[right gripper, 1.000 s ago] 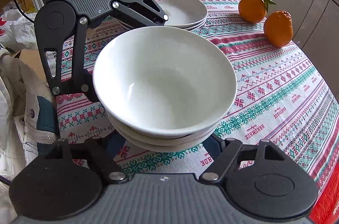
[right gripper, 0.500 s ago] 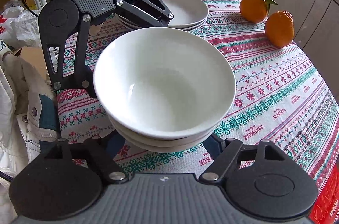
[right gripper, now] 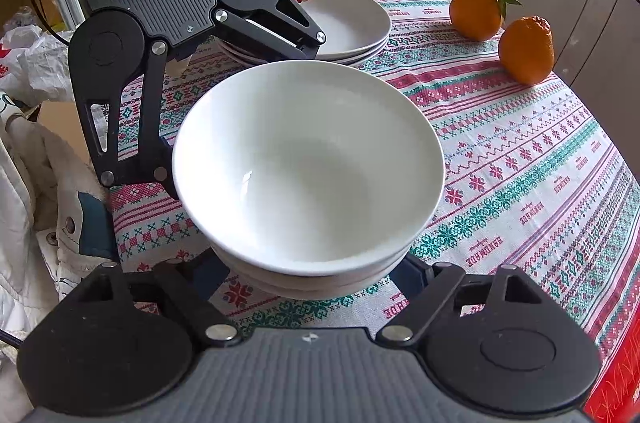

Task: Organize plates and bowls
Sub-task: 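Lift the bowl stack with the right tool and carry it over the plate stack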

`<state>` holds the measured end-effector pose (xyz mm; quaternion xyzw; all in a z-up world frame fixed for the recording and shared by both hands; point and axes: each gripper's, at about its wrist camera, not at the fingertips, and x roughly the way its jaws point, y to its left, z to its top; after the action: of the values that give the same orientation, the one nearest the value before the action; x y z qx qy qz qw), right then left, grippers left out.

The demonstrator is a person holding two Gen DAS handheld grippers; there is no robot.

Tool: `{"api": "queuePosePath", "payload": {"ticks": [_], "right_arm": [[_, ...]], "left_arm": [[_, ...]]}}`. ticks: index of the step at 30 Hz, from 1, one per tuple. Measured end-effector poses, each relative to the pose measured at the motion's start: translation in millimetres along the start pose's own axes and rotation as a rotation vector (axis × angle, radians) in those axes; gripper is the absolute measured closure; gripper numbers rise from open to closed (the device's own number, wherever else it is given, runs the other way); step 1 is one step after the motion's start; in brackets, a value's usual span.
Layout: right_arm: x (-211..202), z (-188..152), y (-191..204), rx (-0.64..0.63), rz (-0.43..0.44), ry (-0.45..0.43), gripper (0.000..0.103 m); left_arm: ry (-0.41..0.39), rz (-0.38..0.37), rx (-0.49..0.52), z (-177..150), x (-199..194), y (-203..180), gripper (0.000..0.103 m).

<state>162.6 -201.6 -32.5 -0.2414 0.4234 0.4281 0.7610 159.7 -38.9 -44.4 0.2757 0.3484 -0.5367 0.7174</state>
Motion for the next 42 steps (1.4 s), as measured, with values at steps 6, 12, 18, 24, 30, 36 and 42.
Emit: {"api": "queuePosePath", "payload": {"ticks": [6, 12, 18, 24, 30, 36, 42], "right_arm": [[-7.6, 9.2, 3.0, 0.000, 0.003, 0.001, 0.015], [-17.1, 33.3, 8.9, -0.048, -0.008, -0.008, 0.015], [-10.5, 78.3, 9.8, -0.152, -0.005, -0.034, 0.015], [12.5, 129.8, 9.1, -0.262, 0.013, -0.064, 0.015], [45.0, 167.8, 4.5, -0.319, 0.039, -0.070, 0.015], [76.3, 184.5, -4.4, -0.319, 0.066, -0.049, 0.015], [85.3, 183.9, -6.1, -0.294, 0.088, -0.038, 0.015]], "left_arm": [[-0.023, 0.009, -0.006, -0.6, -13.1, -0.4, 0.024], [-0.058, 0.051, -0.021, -5.2, -39.1, 3.8, 0.024], [-0.080, 0.143, -0.076, -21.2, -71.8, 20.9, 0.024], [-0.069, 0.263, -0.131, -41.5, -97.5, 45.7, 0.024], [-0.043, 0.325, -0.184, -65.1, -106.2, 74.1, 0.024], [-0.013, 0.329, -0.230, -79.3, -98.6, 94.5, 0.024], [-0.002, 0.317, -0.244, -85.1, -95.0, 103.4, 0.023]]}}
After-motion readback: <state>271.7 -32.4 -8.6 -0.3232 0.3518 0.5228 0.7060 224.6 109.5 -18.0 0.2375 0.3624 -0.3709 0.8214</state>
